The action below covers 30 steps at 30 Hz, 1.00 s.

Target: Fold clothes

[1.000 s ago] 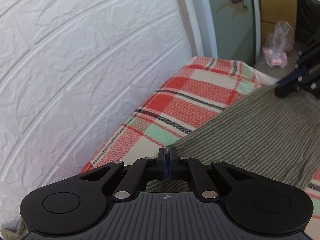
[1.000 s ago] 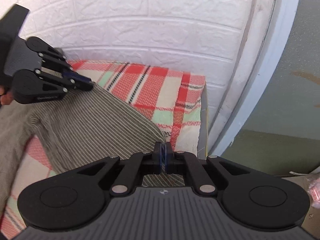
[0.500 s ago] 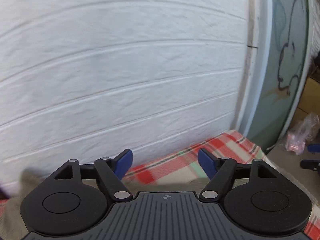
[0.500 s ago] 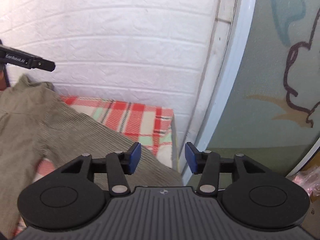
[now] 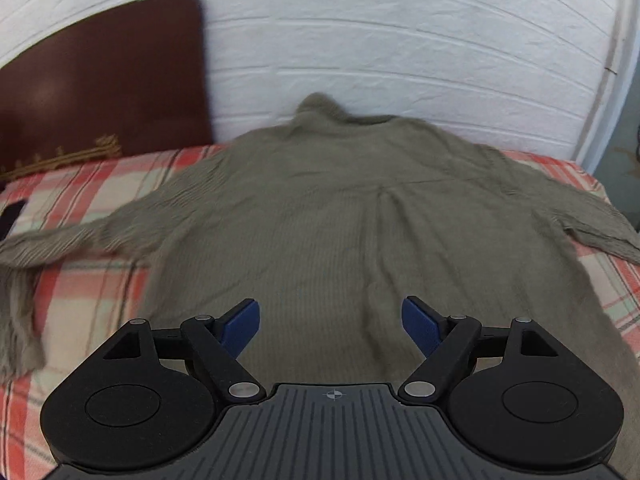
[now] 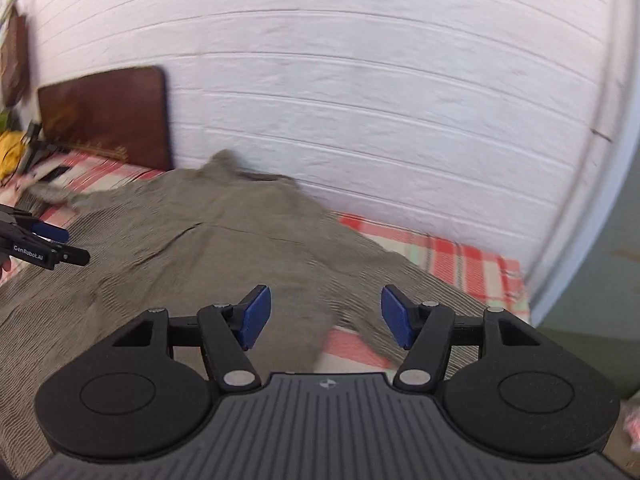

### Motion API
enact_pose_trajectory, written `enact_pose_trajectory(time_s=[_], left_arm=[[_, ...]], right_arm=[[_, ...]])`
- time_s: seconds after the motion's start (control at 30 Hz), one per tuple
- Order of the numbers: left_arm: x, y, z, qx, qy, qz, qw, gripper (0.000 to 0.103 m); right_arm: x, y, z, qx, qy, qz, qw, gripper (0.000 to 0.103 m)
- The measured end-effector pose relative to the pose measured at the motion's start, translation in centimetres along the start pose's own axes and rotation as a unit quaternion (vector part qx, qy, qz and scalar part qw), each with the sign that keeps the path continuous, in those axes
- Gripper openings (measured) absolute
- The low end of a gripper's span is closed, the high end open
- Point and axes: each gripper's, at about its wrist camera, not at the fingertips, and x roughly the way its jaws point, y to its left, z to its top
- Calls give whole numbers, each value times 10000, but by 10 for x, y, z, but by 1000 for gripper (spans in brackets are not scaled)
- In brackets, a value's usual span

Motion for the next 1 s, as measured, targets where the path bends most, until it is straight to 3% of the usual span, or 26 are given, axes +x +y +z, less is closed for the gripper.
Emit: enact_pose_trajectory(time_s=[0.13, 0.27, 0.33, 0.43, 0.53, 0.63, 0.77, 0.93, 1.0], left_arm=[[-24, 64, -26, -497, -76, 294, 9983, 88], [-44, 103, -43, -810, -276, 474, 9952, 88], [-52, 117, -51, -992, -365, 489, 9932, 88], [-65, 132, -66, -1251, -489, 446, 9899, 88], [-74, 141, -73, -1434, -604, 479, 9867, 88], [-80, 149, -80, -1596, -733, 508, 9832, 88], [-84, 152, -89, -1818, -827, 340, 9793, 89], [-82, 145, -95, -1875, -900, 100, 9781, 89], [-79, 139, -95, -1867, -871, -4, 9785, 89]], right_arm=[[-1, 57, 15, -657, 138, 77, 9977, 66], [-13, 111, 29, -1555, 256, -46, 9875, 66], [-29, 124, 43, -1735, 316, 208, 9841, 66], [-56, 137, 63, -2201, 117, -110, 9753, 66], [-86, 138, 92, -2144, 209, -272, 9761, 66], [-122, 144, 110, -2644, 88, -1050, 9586, 71], [-168, 131, 113, -2804, -3, -1922, 9405, 71], [-217, 66, 80, -1829, 120, -2984, 9367, 75], [-240, 32, 55, -1296, 131, -3534, 9264, 75]])
